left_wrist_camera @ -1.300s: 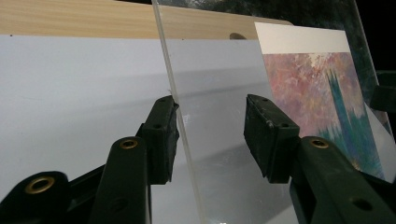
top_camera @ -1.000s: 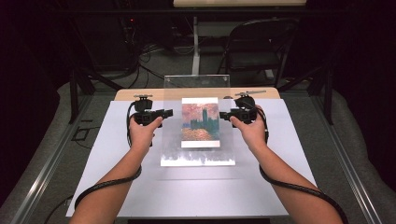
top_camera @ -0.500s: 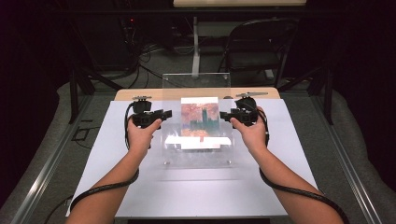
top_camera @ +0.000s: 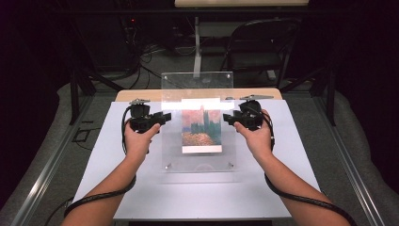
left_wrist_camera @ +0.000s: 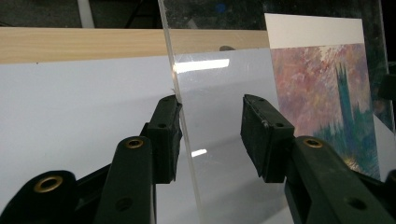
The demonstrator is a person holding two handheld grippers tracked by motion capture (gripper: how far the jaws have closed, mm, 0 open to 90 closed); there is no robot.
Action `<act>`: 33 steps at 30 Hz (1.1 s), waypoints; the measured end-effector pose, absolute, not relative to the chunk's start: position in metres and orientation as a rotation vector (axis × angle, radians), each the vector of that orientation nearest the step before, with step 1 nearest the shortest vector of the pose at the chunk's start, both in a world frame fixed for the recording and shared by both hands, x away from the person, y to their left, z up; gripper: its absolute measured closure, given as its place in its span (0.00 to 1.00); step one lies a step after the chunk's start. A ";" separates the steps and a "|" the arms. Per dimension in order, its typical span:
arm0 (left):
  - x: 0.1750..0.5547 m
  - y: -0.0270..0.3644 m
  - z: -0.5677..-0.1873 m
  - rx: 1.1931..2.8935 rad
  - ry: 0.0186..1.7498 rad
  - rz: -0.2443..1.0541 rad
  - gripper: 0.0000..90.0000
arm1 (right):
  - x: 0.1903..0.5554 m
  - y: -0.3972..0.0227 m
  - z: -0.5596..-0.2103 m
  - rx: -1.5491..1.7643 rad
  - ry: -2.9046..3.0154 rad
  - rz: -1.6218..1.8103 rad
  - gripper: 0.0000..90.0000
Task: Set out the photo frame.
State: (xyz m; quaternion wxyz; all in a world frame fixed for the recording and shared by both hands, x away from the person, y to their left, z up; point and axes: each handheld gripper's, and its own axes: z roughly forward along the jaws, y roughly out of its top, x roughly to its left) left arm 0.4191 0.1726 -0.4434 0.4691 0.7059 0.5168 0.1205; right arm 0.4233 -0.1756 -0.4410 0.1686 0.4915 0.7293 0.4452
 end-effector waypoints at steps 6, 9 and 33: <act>0.406 0.176 -0.439 1.725 1.240 0.305 0.67 | 0.411 -0.178 -0.437 1.377 2.060 1.308 0.60; 0.399 0.177 -0.437 1.723 1.220 0.311 0.69 | 0.403 -0.182 -0.436 1.368 2.047 1.337 0.63; 0.346 0.175 -0.426 1.749 1.144 0.416 0.73 | 0.348 -0.182 -0.428 1.262 1.988 1.344 0.67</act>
